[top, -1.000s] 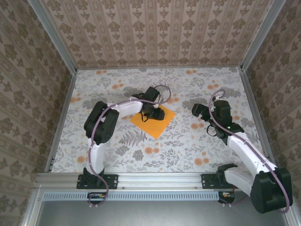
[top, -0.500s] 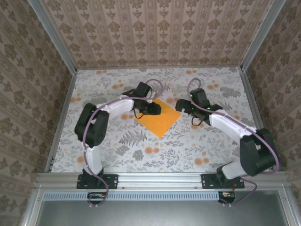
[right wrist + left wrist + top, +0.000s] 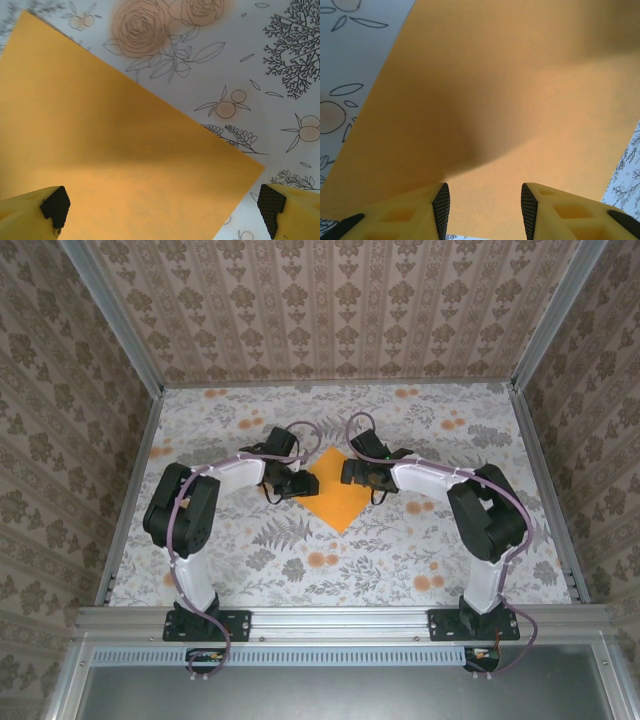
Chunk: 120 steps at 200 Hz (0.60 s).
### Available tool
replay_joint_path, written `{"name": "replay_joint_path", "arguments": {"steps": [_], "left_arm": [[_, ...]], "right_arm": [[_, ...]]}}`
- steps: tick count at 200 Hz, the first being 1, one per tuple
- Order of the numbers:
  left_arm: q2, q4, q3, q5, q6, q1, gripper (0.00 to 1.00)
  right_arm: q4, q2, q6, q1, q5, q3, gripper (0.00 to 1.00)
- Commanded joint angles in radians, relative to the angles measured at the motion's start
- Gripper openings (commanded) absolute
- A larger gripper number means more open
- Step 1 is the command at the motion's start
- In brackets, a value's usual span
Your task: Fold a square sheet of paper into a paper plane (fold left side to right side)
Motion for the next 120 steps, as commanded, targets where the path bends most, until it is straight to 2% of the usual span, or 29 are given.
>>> {"name": "replay_joint_path", "arguments": {"steps": [1,27,93,120], "left_arm": [[0.008,-0.004,-0.011,0.009,-0.011,-0.005,0.44],[0.017,-0.012,-0.011,-0.001,-0.008,-0.009,0.44],[0.05,-0.008,0.011,-0.008,-0.006,-0.032,0.42],[0.052,0.0,0.015,-0.007,-0.008,-0.036,0.41]], "right_arm": [[-0.063,0.047,0.025,0.006,0.055,0.035,1.0],[-0.058,0.084,0.022,0.008,0.029,0.044,1.0],[-0.021,0.124,-0.035,0.038,-0.154,0.085,1.0],[-0.016,0.117,-0.04,0.043,-0.204,0.095,0.95]]}}
